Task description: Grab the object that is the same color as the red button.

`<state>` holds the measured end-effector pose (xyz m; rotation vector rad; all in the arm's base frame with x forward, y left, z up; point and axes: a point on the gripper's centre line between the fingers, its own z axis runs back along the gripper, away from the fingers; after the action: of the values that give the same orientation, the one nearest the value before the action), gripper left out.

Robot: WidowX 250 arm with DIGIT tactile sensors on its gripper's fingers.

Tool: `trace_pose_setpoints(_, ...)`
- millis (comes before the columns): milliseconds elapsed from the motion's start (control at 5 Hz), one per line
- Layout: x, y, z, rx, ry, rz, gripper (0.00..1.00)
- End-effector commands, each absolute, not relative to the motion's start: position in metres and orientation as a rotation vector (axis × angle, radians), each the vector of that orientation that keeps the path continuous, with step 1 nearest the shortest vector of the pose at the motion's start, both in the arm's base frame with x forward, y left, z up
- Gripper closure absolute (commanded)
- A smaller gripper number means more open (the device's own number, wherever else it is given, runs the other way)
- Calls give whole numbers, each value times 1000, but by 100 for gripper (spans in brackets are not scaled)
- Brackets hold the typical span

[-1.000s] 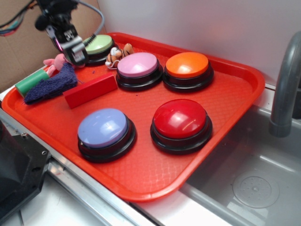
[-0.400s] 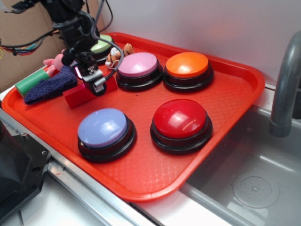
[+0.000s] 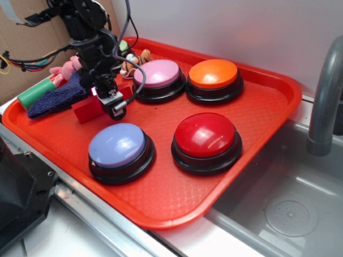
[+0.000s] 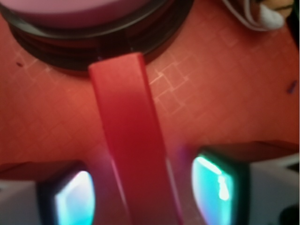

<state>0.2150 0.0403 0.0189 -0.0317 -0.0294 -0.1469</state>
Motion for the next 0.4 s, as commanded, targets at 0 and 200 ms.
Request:
trace_pose_setpoints(0,217,43,42,53,-3,-43,100)
trace_pose_setpoints(200,211,51,74,-1,-30,13,100)
